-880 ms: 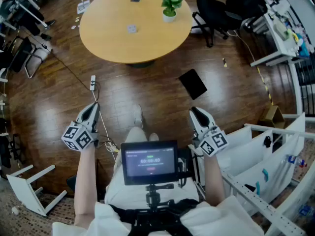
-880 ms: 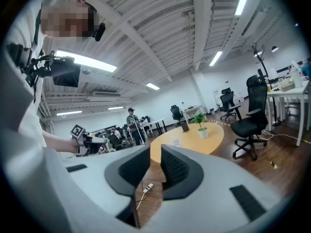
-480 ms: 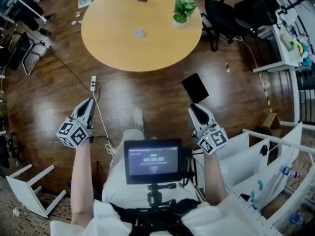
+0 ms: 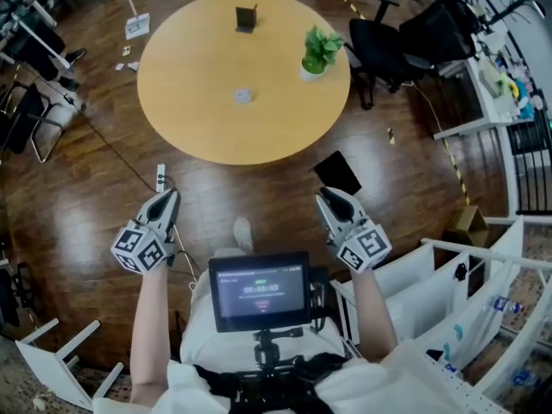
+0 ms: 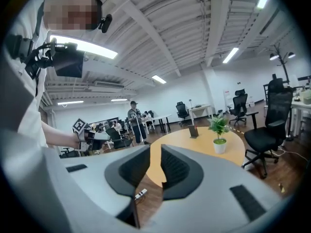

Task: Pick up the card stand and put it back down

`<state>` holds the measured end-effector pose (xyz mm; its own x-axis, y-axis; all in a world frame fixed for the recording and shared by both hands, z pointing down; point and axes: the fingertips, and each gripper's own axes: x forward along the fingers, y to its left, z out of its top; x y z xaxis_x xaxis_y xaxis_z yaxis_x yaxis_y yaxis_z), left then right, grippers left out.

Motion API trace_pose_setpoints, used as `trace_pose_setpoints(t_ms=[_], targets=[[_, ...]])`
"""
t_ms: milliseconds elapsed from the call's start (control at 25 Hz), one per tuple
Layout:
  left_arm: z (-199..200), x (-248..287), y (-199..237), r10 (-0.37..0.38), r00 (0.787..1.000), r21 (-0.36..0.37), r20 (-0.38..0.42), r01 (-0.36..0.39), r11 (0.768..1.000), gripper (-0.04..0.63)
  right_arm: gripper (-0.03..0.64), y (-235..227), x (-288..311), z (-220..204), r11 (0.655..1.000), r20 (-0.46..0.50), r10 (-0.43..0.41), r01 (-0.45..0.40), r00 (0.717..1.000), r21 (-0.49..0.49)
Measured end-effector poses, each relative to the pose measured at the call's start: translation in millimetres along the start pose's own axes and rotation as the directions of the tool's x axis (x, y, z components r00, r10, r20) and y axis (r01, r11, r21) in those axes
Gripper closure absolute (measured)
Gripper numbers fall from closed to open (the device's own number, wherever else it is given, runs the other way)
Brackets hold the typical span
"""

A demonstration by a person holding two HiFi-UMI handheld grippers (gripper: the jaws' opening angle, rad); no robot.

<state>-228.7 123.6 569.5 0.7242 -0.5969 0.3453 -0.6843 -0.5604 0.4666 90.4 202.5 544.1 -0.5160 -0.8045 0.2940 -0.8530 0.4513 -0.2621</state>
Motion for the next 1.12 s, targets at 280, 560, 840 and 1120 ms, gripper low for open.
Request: trace_pose_setpoints(t_ms=[280, 560, 840, 1120], targets=[[14, 7, 30, -0.024, 0.999, -0.020, 0.025, 0.024, 1.000, 0.601, 0.540, 1, 40, 17, 0.999, 0.003, -0.012, 0.012, 1.000, -0.032], [25, 14, 46, -0.037, 0.999, 0.012, 0.032, 0.037, 0.999, 0.601, 0.540, 2, 63, 20, 0.999, -0.012, -0.019, 0.018, 1.000, -0.043], [34, 20, 39, -0.050, 0.997, 0.027, 0.058, 0.048, 0.998, 0.601, 0.540, 2, 63, 21, 0.998, -0.005, -0.017, 0.017, 1.000, -0.060], [35, 33, 29, -0.030, 0.998, 0.020, 0.054, 0.029, 0.999, 0.601, 0.540, -18, 67, 15, 0.999, -0.021, -0.001, 0.000, 1.000, -0.045]])
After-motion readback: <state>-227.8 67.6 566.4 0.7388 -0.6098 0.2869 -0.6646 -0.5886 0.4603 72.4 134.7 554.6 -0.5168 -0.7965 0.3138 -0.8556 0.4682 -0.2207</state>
